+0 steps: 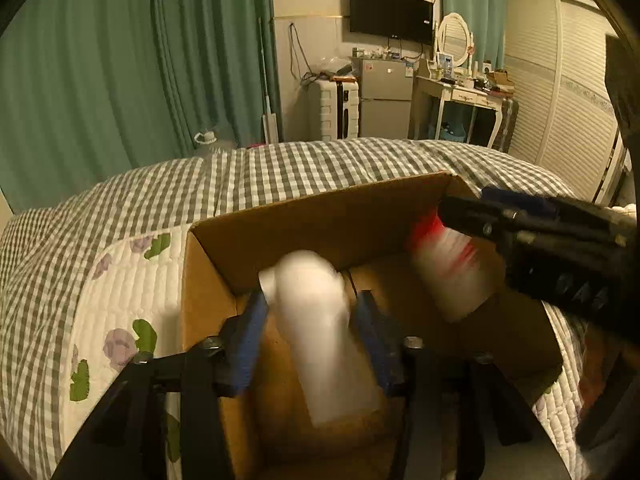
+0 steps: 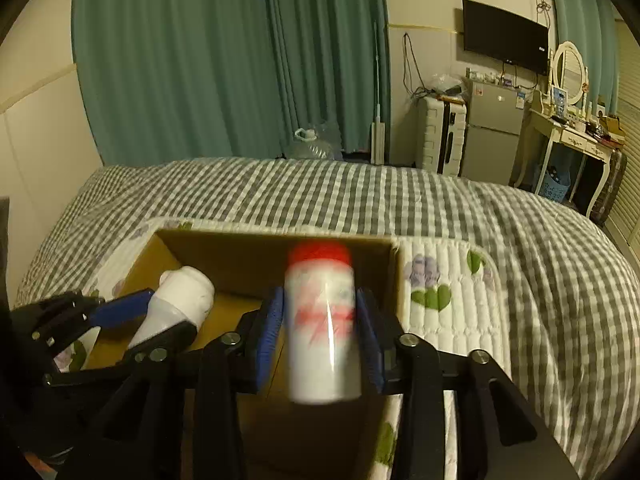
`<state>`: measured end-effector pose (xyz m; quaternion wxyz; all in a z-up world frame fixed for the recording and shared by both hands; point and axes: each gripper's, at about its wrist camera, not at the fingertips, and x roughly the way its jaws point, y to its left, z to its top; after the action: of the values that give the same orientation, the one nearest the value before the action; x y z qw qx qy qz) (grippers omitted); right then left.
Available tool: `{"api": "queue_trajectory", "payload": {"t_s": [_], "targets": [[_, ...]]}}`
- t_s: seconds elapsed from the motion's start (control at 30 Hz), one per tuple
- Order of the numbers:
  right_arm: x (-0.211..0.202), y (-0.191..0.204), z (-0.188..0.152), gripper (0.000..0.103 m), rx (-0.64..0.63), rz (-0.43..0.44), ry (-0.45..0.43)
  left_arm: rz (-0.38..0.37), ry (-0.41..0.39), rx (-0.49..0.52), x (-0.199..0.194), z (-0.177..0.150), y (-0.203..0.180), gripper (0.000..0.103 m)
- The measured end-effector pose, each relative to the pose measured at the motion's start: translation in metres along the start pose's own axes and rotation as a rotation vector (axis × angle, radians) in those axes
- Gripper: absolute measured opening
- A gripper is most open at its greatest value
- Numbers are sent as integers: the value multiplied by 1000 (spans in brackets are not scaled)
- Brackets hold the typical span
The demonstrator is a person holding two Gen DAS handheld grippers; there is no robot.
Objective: Organize rigid objects
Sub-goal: 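Lower both bottles into the cardboard box and open both tools, then grasp the grey UGREEN power bank with left tool while right tool grasps the white charger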
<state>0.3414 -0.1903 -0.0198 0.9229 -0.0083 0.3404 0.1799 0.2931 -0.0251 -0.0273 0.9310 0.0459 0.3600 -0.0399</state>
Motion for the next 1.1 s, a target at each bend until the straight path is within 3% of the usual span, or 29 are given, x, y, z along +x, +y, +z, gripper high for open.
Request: {"api": "queue_trajectory", "payload": {"t_s": [0.03, 0.07, 0.23, 0.33, 0.4, 0.5, 0.57, 0.67, 0.83, 1.1], "targets": [[-6, -3, 3, 62, 9, 4, -13, 13, -8, 4, -6, 0, -1, 75], [-11, -4, 6, 66, 13, 9, -25, 20, -16, 10, -12, 1, -2, 78], [-63, 2, 19, 68, -45, -62, -61, -17, -10, -34, -64, 1, 2, 79], [-108, 7, 23, 76, -91, -90, -42, 7, -36, -37, -104, -2, -1, 88], [-135, 14, 24, 77, -144, -76, -5, 22, -48, -33, -130, -5, -4, 96], [-185, 18, 19, 79, -174, -66, 20, 38, -73, -30, -168, -11, -6, 97], [-222, 23, 13, 90, -195, -76, 0, 57, -78, -34, -182, -16, -7, 101], [-255, 26, -2, 94, -203, -74, -28, 78, -74, -43, -199, -29, -12, 101], [-256, 26, -35, 97, -180, -64, 8, 100, -46, -52, -198, -73, -21, 102], [-168, 16, -110, 97, -240, -82, 161, 82, 82, -75, -136, -132, -41, 102]]}}
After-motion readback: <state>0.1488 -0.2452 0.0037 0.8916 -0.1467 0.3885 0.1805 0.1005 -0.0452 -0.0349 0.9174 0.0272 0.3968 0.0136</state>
